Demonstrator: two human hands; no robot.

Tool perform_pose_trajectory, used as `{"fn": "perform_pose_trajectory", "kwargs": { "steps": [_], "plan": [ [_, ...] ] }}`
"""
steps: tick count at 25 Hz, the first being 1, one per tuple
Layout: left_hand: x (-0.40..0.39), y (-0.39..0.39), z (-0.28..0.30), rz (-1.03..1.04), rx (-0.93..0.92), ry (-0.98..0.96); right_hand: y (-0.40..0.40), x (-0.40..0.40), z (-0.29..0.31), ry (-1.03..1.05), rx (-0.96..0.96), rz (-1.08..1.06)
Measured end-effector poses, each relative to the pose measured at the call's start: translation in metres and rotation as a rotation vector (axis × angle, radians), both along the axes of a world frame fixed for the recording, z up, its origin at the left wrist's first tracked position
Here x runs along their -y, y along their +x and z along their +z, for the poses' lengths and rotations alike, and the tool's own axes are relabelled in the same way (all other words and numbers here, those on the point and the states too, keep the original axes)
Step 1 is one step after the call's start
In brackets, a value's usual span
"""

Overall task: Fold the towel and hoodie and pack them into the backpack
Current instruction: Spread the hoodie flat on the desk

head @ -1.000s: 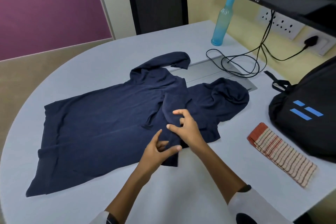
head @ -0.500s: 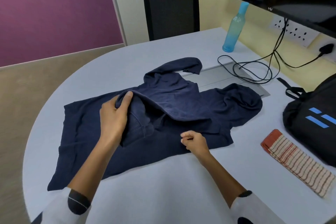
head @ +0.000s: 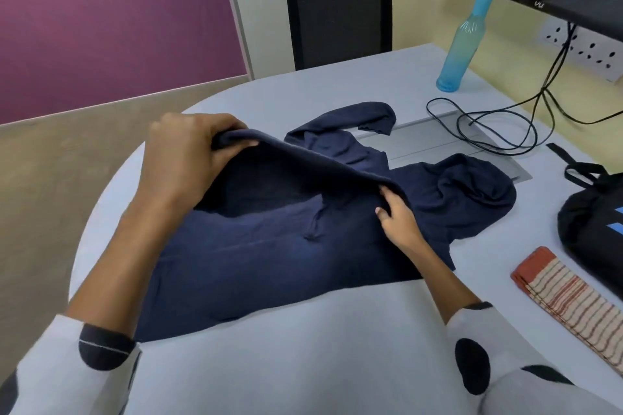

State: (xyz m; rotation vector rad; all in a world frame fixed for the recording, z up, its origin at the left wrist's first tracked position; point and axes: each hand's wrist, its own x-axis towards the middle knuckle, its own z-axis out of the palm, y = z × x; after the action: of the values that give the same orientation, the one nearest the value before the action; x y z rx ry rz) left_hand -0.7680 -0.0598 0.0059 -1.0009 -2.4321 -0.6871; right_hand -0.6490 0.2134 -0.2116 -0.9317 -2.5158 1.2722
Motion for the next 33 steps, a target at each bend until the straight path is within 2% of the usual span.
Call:
{"fn": "perform_pose_trajectory", "kwargs": {
  "steps": [2,5,7,9,11,12,14,16,19,21,23,25,26,31,33],
  "plan": [
    [-0.003,-0.014,-0.001,-0.038,-0.11,-0.092,-0.002,-0.005,0.001,0.009,0.086,0.007],
    [-0.021,-0.028,-0.003,-0.121,-0.195,-0.109,-0.004,0.007,-0.008,0.001,0.136,0.065],
    [-0.039,-0.033,0.003,-0.182,-0.317,-0.085,-0.005,0.026,-0.019,-0.012,0.115,0.214],
    [-0.06,-0.034,0.012,-0.22,-0.415,-0.011,-0.011,0.047,-0.032,0.03,0.125,0.45],
    [-0.078,-0.032,0.022,-0.259,-0.518,0.06,-0.025,0.057,-0.045,0.146,0.179,0.624],
    [-0.085,-0.031,0.026,-0.273,-0.57,0.084,-0.034,0.056,-0.049,0.212,0.224,0.642],
    [-0.097,-0.034,0.031,-0.272,-0.66,0.108,-0.054,0.048,-0.054,0.273,0.278,0.579],
    [-0.106,-0.042,0.031,-0.168,-0.713,0.059,-0.069,0.037,-0.055,0.169,0.235,0.461],
    [-0.119,-0.059,0.024,0.048,-0.642,-0.174,-0.079,0.03,-0.053,-0.141,-0.033,0.179],
    [-0.127,-0.07,0.022,0.046,-0.574,-0.228,-0.084,0.03,-0.048,-0.356,-0.184,-0.036],
    [-0.141,-0.081,0.025,-0.008,-0.56,-0.234,-0.09,0.031,-0.045,-0.586,-0.241,-0.158],
    [-0.154,-0.086,0.029,-0.007,-0.565,-0.261,-0.096,0.034,-0.044,-0.741,-0.243,-0.17],
    [-0.16,-0.088,0.028,-0.015,-0.512,-0.258,-0.099,0.035,-0.045,-0.751,-0.211,-0.137],
    [-0.173,-0.093,0.014,-0.004,-0.524,-0.109,-0.118,0.024,-0.055,-0.761,-0.035,0.061],
    [-0.16,-0.098,0.002,-0.039,-0.49,-0.108,-0.119,0.013,-0.061,-0.65,-0.014,0.083]
  ]
}}
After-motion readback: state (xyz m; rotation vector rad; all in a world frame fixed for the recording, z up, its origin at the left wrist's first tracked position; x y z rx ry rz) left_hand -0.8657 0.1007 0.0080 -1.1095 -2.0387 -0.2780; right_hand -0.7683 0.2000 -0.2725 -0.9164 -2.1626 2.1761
